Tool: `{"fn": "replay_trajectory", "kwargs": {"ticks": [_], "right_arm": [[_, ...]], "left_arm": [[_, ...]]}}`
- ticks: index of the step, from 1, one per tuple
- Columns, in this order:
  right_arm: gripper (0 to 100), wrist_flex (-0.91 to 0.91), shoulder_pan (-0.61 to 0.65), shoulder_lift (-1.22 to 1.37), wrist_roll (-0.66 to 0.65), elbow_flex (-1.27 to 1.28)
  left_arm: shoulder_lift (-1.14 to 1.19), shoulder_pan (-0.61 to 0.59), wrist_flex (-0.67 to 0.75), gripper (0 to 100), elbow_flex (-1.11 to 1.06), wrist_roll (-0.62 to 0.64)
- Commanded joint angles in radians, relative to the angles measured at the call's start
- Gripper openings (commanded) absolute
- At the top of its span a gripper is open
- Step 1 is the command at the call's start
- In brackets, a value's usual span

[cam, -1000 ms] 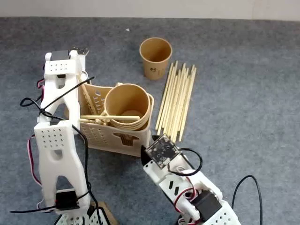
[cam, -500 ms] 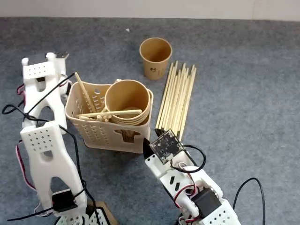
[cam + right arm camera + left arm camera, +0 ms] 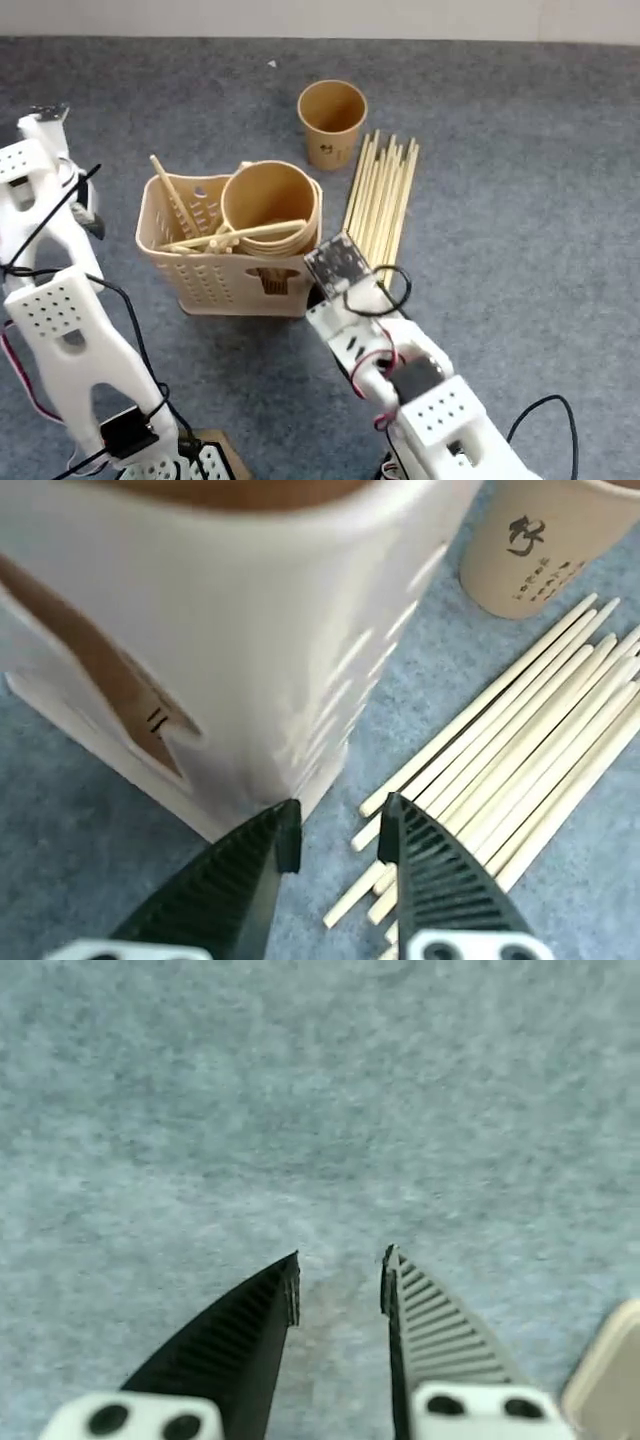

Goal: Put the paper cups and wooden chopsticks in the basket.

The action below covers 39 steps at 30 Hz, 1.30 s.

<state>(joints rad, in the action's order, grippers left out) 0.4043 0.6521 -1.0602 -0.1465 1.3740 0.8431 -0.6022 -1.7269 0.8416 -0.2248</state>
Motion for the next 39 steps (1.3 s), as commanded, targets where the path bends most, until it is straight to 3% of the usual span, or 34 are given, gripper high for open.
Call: {"fn": "replay_trajectory", "kwargs": {"ticks": [1,8,15,21,32,39], "right_arm": [[14.9,-0.065,-0.030,0.124,-0.003,-0.119],[14.9,-0.139,-0.114,0.351,-0.003,-0.251],[14.9,-0.160,-0.142,0.512,-0.003,-0.377],[14.9,-0.165,-0.145,0.673,-0.003,-0.539],[14.8,-0.157,-0.142,0.972,0.028,-0.786],[14.8,-0.067,-0.189,0.880,0.041,-0.792]], "left_arm": [[-0.022,-0.042,-0.014,17,0.038,-0.048],[-0.022,-0.105,-0.014,17,0.039,-0.143],[-0.024,-0.151,-0.014,16,0.039,-0.327],[-0.079,-0.134,-0.031,6,0.031,-0.470],[-0.453,-0.054,-0.032,5,-0.047,-0.456],[-0.708,0.007,-0.028,21,-0.183,-0.339]]}}
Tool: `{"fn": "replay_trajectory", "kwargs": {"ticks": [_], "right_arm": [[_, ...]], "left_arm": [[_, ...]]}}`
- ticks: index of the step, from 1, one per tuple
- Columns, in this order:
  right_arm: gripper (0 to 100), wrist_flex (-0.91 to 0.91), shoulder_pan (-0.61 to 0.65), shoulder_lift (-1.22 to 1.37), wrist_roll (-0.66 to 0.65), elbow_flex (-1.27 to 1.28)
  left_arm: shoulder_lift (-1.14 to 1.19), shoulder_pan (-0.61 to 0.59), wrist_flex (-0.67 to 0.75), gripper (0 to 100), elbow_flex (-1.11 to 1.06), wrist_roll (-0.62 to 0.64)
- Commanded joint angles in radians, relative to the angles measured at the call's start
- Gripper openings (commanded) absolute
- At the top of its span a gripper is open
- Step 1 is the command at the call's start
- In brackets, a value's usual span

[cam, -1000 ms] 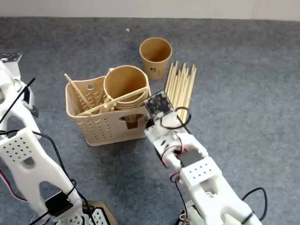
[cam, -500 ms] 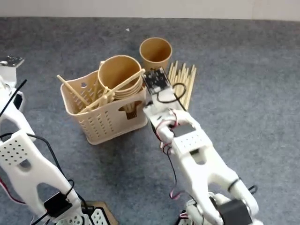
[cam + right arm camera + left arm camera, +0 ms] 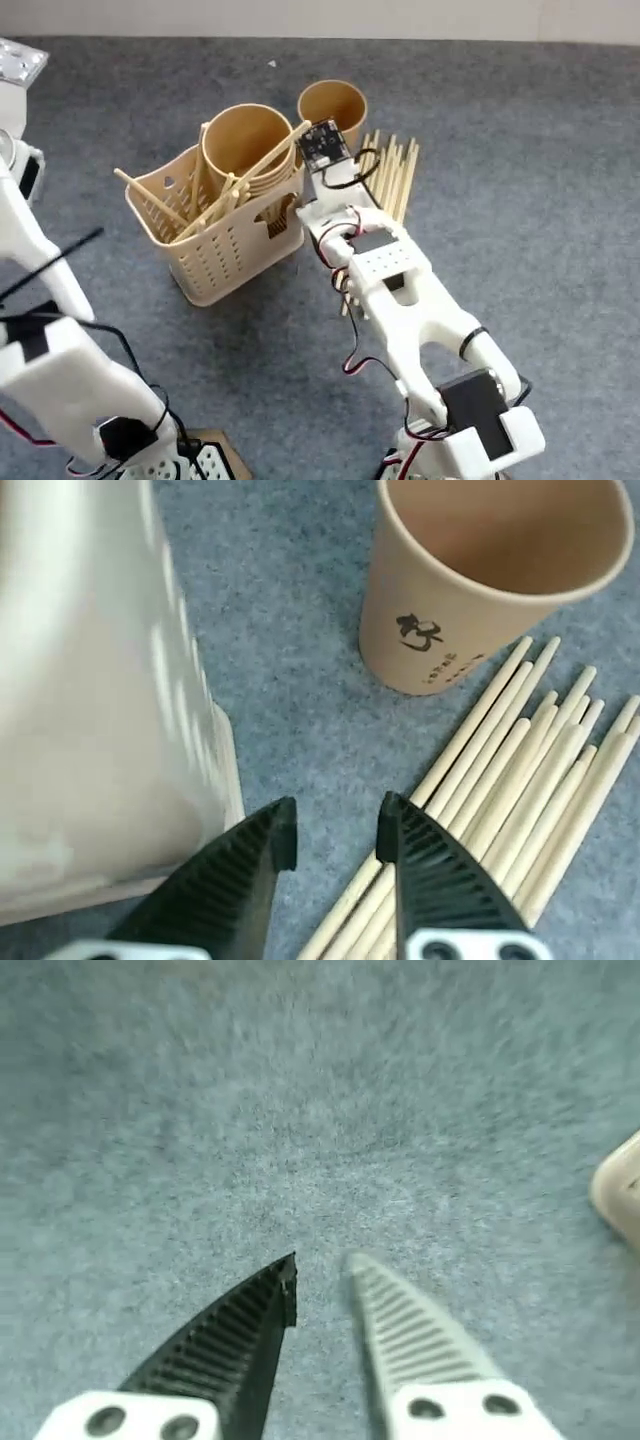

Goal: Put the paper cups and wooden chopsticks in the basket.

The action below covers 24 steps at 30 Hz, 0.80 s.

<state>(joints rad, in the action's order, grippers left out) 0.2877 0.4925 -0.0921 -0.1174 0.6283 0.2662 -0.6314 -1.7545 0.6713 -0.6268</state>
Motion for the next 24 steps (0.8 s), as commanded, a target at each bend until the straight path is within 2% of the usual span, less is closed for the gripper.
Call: {"fn": "replay_trajectory", "kwargs": {"ticks": [1,5,7,11,14,16,20,24], "right_arm": [[14.8,0.082,-0.044,-0.108,0.014,-0.050],[14.8,0.211,-0.082,-0.183,0.166,-0.090],[14.8,0.266,-0.088,-0.209,0.206,-0.107],[14.8,0.340,-0.068,-0.257,0.216,-0.085],[14.8,0.320,-0.015,-0.309,0.216,0.033],[14.8,0.219,0.024,-0.369,0.216,0.131],[14.8,-0.018,0.091,-0.486,0.210,0.360],[14.8,-0.061,0.137,-0.498,0.189,0.424]], "left_arm": [[-0.162,0.042,0.000,21,-0.013,0.094],[-0.274,0.059,0.002,21,-0.010,0.222],[-0.288,0.061,0.058,21,-0.016,0.269],[-0.163,0.054,0.239,21,-0.071,0.342],[-0.018,0.061,0.288,21,-0.058,0.388],[0.077,0.084,0.262,21,0.012,0.413],[0.255,0.156,0.097,21,0.186,0.446],[0.407,0.206,0.006,21,0.374,0.483]]}}
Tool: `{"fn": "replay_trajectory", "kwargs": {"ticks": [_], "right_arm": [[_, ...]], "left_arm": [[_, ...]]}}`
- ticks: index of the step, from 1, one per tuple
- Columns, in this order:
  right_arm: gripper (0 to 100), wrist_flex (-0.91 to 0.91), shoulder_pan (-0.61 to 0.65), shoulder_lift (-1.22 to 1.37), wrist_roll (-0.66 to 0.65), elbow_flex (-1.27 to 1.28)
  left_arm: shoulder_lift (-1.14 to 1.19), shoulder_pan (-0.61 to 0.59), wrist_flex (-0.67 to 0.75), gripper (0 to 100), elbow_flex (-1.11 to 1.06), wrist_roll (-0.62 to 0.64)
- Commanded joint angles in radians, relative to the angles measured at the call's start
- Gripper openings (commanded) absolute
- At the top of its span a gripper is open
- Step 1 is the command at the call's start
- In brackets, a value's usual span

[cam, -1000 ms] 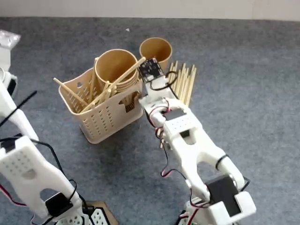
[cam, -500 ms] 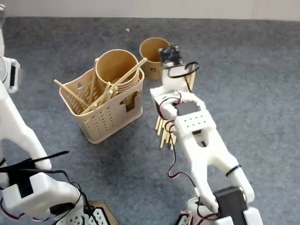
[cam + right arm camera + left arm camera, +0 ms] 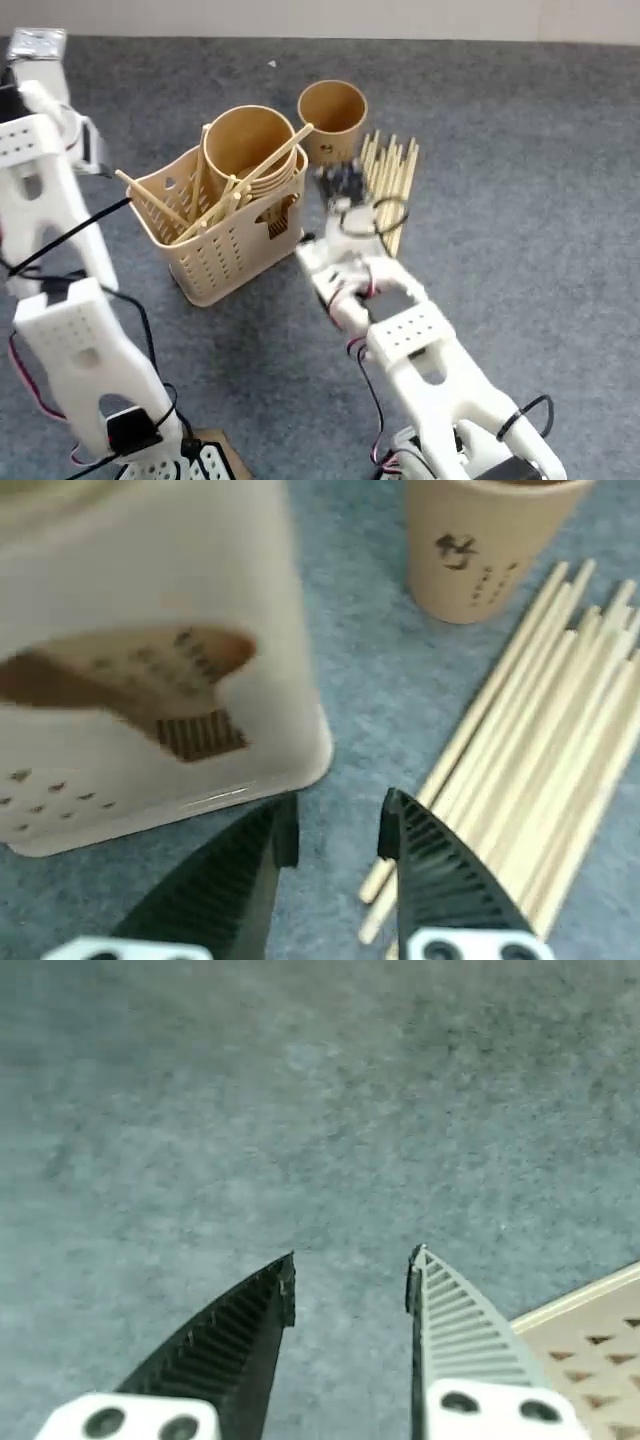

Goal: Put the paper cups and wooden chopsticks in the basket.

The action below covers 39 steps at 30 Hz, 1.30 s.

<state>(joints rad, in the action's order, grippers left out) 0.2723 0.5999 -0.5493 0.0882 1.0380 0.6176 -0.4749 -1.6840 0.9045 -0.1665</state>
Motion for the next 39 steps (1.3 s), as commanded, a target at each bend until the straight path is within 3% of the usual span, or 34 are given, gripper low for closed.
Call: {"fn": "replay_trajectory", "kwargs": {"ticks": [1,8,12,16,23,30,39], "right_arm": [[14.8,-0.047,0.033,-0.027,-0.023,0.015],[14.8,-0.048,0.033,0.191,-0.023,-0.145],[13.4,-0.047,0.030,0.352,0.080,-0.257],[5.8,-0.041,0.012,0.452,0.091,-0.358],[6.9,-0.041,0.013,0.527,0.092,-0.452],[6.9,0.013,-0.036,0.526,0.089,-0.512],[7.0,0.344,-0.200,0.348,0.087,-0.704]], "left_arm": [[0.085,0.070,-0.086,21,0.148,0.023],[0.082,0.177,-0.086,21,-0.116,0.008],[-0.036,0.239,-0.084,21,-0.341,0.006],[-0.174,0.251,-0.083,21,-0.512,0.006],[-0.275,0.249,-0.083,21,-0.648,0.005],[-0.285,0.220,-0.083,21,-0.673,0.009],[-0.282,0.018,-0.026,21,-0.289,0.087]]}}
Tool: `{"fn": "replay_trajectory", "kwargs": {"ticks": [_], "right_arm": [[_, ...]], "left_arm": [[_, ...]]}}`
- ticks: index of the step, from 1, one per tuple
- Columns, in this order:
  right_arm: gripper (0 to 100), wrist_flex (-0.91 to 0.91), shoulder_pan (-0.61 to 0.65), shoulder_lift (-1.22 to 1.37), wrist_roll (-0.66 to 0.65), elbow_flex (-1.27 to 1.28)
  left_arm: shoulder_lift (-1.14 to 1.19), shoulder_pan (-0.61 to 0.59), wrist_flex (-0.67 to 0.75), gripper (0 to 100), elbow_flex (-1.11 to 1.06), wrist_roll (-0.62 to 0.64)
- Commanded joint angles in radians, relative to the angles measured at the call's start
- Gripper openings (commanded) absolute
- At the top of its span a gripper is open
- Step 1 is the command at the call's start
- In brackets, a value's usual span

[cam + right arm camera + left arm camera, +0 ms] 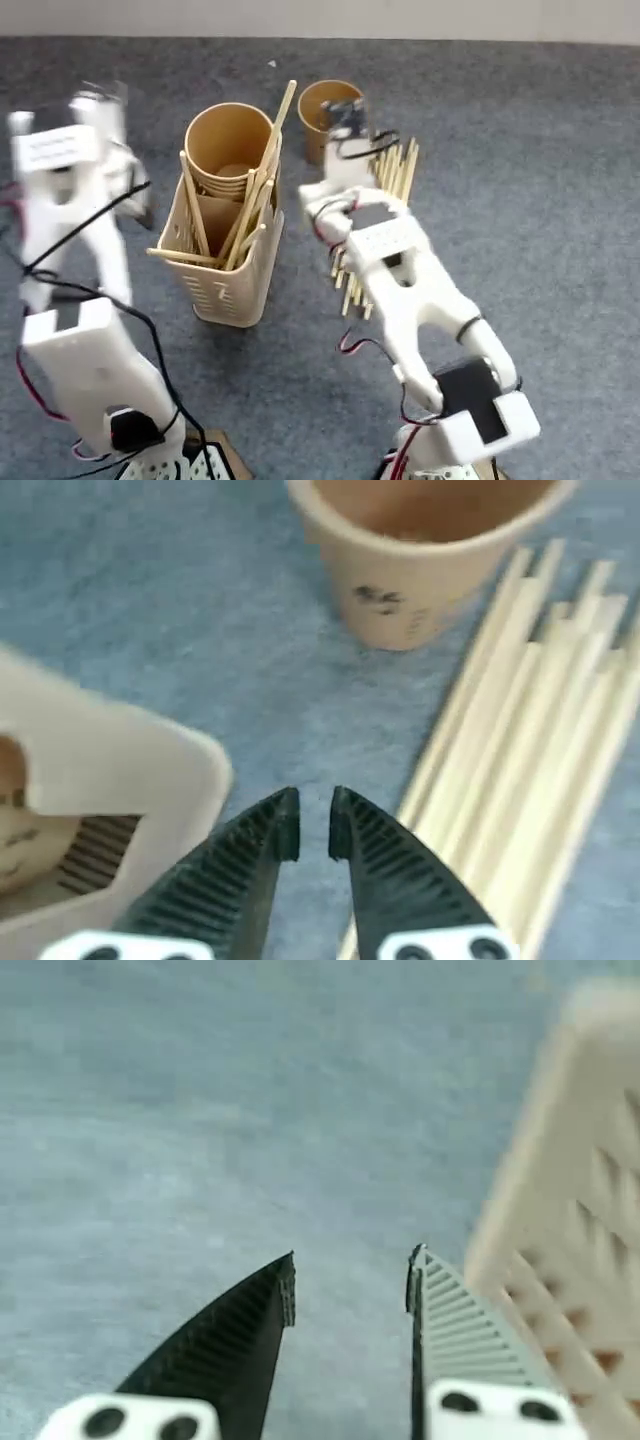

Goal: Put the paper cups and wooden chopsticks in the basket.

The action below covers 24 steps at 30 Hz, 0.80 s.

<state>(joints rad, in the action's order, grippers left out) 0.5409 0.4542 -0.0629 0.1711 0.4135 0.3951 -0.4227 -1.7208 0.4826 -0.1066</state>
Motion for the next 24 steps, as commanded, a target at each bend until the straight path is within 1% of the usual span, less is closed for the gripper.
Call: {"fn": "replay_trajectory", "kwargs": {"ticks": [1,4,6,8,10,12,16,18,22,24], "right_arm": [[7.0,0.110,-0.067,-0.182,0.005,-0.090],[7.0,0.188,-0.116,-0.286,0.006,-0.136],[7.0,0.191,-0.160,-0.318,0.015,-0.162],[7.0,0.168,-0.183,-0.308,0.075,-0.189],[7.0,0.133,-0.185,-0.269,0.166,-0.214],[7.0,0.111,-0.179,-0.213,0.258,-0.243],[7.1,0.071,-0.162,-0.039,0.431,-0.321],[8.9,0.068,-0.160,0.062,0.451,-0.374],[22.7,0.071,-0.157,0.226,0.456,-0.483],[25.4,0.093,-0.140,0.249,0.457,-0.521]], "left_arm": [[-0.061,-0.036,0.011,21,0.163,0.048],[-0.054,-0.041,0.015,21,0.248,0.147],[-0.051,-0.045,0.018,21,0.275,0.253],[-0.050,-0.042,0.037,21,0.263,0.358],[-0.050,-0.018,0.100,21,0.200,0.407],[-0.051,0.013,0.170,21,0.125,0.417],[-0.051,0.036,0.258,21,-0.005,0.419],[-0.051,0.031,0.301,21,-0.061,0.419],[-0.051,0.030,0.384,21,-0.170,0.417],[-0.051,0.031,0.428,21,-0.213,0.417]]}}
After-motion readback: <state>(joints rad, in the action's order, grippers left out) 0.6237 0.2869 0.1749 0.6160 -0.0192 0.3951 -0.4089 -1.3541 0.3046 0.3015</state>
